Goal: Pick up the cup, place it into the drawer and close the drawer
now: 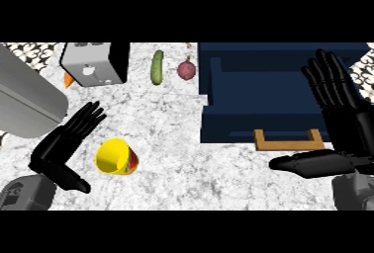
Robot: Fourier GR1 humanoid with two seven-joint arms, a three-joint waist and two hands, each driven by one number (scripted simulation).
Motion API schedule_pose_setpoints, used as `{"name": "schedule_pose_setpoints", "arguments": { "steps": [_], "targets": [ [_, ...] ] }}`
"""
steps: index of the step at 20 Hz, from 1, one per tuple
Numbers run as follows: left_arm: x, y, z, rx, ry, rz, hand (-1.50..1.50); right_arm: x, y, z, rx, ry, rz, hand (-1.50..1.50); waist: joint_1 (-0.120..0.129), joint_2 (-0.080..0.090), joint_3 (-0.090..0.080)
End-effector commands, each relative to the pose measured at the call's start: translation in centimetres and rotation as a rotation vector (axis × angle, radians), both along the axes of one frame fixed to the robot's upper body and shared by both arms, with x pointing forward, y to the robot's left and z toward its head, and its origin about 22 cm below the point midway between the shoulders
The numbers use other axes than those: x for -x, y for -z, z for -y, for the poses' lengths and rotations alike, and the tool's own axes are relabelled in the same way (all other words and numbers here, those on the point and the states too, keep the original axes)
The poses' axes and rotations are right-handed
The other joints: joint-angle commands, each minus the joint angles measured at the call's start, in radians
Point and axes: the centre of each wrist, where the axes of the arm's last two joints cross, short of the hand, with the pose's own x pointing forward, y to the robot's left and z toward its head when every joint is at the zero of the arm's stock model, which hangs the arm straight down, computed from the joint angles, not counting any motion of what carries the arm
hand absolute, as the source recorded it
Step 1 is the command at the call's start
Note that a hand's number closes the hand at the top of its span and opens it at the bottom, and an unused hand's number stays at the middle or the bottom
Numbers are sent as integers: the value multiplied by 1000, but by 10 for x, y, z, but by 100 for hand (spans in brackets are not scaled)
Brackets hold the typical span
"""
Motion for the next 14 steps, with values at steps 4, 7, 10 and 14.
{"name": "schedule_pose_setpoints", "arguments": {
  "steps": [4,7,10,14],
  "targets": [
    [1,52,15,-50,-9,-22,-150,-6,-2,-4,22,14,19,-150,0,0,0],
    [-5,68,0,-30,-40,-38,-150,2,-17,-6,-3,-10,0,-150,-9,1,-1],
    [1,77,-14,-73,-48,-18,-150,-8,-2,13,-5,5,17,-150,-8,3,-1],
    [10,100,7,-70,-57,-15,-150,-3,-5,5,4,10,4,-150,-16,4,-2]
  ]
}}
